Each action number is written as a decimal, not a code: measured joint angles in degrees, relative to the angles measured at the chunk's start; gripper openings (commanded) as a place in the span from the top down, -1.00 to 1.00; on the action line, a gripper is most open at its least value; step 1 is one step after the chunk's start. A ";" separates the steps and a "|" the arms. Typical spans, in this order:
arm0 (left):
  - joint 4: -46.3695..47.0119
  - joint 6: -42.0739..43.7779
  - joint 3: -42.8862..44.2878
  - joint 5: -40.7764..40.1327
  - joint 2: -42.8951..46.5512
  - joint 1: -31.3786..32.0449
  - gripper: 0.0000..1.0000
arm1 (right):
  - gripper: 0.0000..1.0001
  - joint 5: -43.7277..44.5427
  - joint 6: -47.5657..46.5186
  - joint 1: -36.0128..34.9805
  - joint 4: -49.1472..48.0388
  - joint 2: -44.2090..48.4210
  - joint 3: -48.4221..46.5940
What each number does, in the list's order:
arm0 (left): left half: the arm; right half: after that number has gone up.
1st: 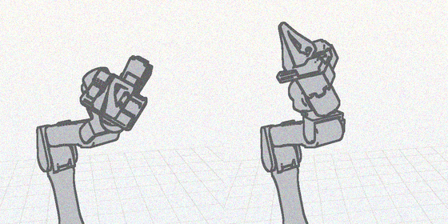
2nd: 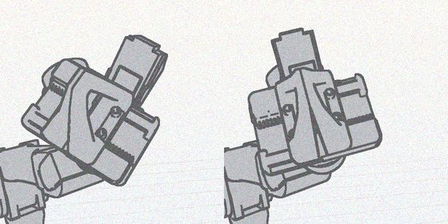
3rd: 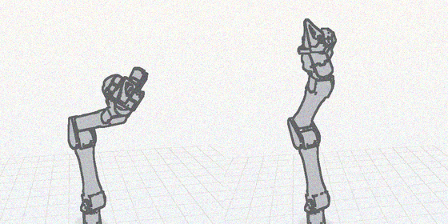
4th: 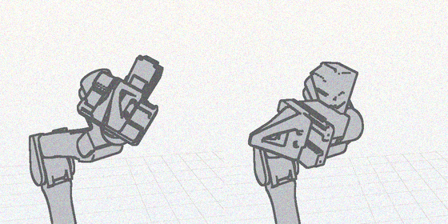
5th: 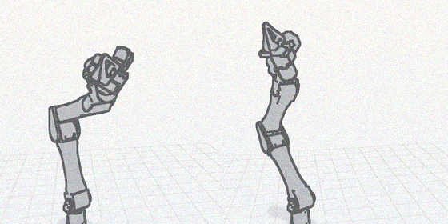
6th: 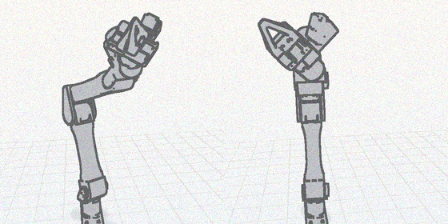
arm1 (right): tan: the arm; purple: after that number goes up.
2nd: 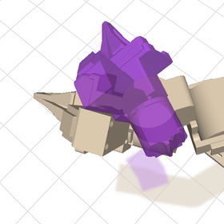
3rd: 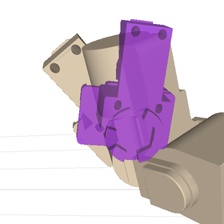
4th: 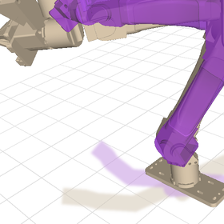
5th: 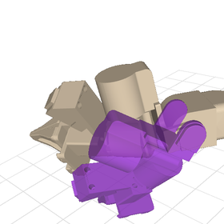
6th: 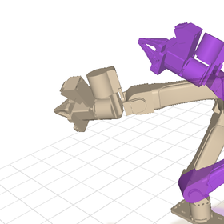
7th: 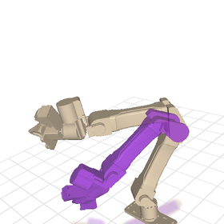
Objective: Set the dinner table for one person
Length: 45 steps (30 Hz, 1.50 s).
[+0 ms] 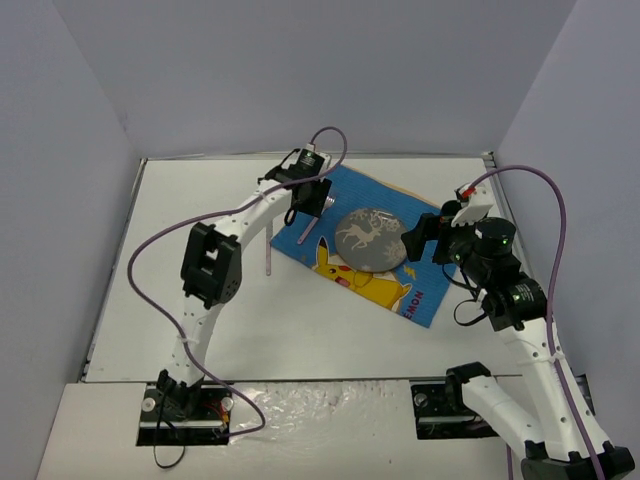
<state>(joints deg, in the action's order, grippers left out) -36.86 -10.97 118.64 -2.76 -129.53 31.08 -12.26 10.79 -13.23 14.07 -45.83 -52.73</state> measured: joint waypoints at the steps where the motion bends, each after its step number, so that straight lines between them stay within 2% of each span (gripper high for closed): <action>1: -0.07 -0.99 -2.03 -0.59 2.77 -0.15 -0.11 | -0.98 -0.02 -0.09 0.00 0.02 0.03 0.00; 9: 1.99 -9.34 -17.90 -4.68 18.86 -5.51 -0.04 | -0.98 -0.28 -0.18 0.00 0.21 0.17 0.02; 14: 3.91 -13.97 -31.49 -5.27 21.77 -10.01 0.01 | -0.98 -0.58 -0.18 0.00 0.34 0.47 0.16; 18: 4.17 -15.54 -38.10 -4.65 21.75 -10.46 0.03 | -0.98 -0.72 -0.25 0.00 0.37 0.59 0.43; 29: 9.85 -17.96 -45.03 -2.32 22.91 -9.25 0.05 | -0.98 -1.33 -0.55 0.00 0.54 0.45 0.76; 35: 12.11 -18.69 -45.13 -1.96 22.66 -8.00 0.08 | -0.98 -1.56 -0.69 0.00 0.56 -0.24 0.76; 41: 13.38 -19.59 -44.33 -1.83 20.45 -7.10 0.17 | -0.98 -1.56 -1.04 0.00 0.56 -0.24 0.79; 45: 13.11 -19.75 -42.73 -2.58 18.58 -7.09 0.30 | -0.98 -1.56 -1.40 0.00 0.58 -0.24 0.79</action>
<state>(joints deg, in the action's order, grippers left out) -23.75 -30.71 75.90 -5.34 -110.96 23.99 -13.82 9.39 -13.23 14.66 -46.06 -51.94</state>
